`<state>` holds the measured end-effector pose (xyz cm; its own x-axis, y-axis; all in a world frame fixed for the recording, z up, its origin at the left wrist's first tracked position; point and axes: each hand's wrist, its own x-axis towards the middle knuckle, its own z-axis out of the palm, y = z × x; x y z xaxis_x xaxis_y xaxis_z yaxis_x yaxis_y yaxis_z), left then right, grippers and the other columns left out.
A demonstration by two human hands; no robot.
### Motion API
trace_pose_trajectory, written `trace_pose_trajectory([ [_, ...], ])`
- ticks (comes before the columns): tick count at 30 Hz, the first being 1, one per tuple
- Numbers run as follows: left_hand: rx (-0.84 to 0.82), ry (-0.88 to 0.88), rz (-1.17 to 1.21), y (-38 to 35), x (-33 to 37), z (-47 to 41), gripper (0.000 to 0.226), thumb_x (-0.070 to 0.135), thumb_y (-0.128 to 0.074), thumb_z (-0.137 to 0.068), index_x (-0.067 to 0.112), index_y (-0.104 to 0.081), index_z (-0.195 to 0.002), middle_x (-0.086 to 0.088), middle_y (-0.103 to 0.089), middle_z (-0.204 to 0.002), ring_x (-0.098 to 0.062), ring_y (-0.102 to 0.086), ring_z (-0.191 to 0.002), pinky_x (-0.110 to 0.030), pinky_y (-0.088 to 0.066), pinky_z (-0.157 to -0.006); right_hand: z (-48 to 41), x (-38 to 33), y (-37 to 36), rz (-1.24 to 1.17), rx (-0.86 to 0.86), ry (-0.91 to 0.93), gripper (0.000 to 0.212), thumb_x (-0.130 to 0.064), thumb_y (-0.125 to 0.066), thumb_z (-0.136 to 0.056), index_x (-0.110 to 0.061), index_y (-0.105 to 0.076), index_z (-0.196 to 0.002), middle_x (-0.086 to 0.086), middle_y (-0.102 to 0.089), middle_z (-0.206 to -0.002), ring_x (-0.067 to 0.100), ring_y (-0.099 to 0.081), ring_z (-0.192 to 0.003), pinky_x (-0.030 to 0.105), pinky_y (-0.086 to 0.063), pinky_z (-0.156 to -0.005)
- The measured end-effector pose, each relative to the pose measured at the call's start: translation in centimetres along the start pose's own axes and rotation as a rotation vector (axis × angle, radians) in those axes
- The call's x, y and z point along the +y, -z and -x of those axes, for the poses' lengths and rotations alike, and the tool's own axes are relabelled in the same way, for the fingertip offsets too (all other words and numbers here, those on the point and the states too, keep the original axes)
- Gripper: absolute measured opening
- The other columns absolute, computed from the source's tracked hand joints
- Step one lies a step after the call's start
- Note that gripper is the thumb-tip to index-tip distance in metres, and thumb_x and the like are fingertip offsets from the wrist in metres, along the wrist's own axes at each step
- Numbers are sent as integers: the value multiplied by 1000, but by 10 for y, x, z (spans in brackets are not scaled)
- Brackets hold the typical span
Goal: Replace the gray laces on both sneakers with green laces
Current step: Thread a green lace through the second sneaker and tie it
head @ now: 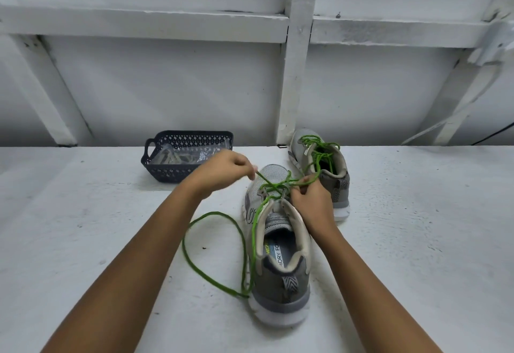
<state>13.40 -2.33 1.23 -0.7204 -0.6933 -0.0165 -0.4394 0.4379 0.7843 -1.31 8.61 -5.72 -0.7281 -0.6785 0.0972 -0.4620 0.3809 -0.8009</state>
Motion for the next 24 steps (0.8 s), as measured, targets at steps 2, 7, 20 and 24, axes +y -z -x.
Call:
trace_pose_trajectory([
  [2,174,9,216,12,-8,6,28,13,-56,-90,15,-63,-63,11,-61,-65,-10,-50,-63,-25,-37,-64,-1,0,-1,-8,8,-1,20,-16,-53,-91,-3,-54,-105,14,-65,-104,30,-59,-101,33,-42,-82],
  [7,560,157,349,33,-31,23,30,12,-46,-88,12,-53,-58,-7,-54,-61,-13,-41,-51,-26,-33,-57,1,2,-3,-39,19,-11,17,-16,-50,-93,-4,-58,-101,11,-65,-100,27,-58,-99,29,-39,-78],
  [20,-84,47,-468,-39,-2,-12,32,25,-46,-86,30,-69,-108,0,-61,-125,-27,-53,-115,-47,-42,-99,45,-5,16,-242,-238,70,31,-29,-57,-92,-14,-60,-119,6,-57,-119,9,-53,-104,19,-40,-87],
  [24,-98,1,-577,-50,-3,-29,26,23,-52,-86,30,-69,-104,0,-61,-121,-24,-55,-112,-43,-45,-94,44,-3,15,-230,-228,45,36,-20,-59,-90,-15,-55,-125,1,-53,-122,9,-50,-107,21,-37,-89],
])
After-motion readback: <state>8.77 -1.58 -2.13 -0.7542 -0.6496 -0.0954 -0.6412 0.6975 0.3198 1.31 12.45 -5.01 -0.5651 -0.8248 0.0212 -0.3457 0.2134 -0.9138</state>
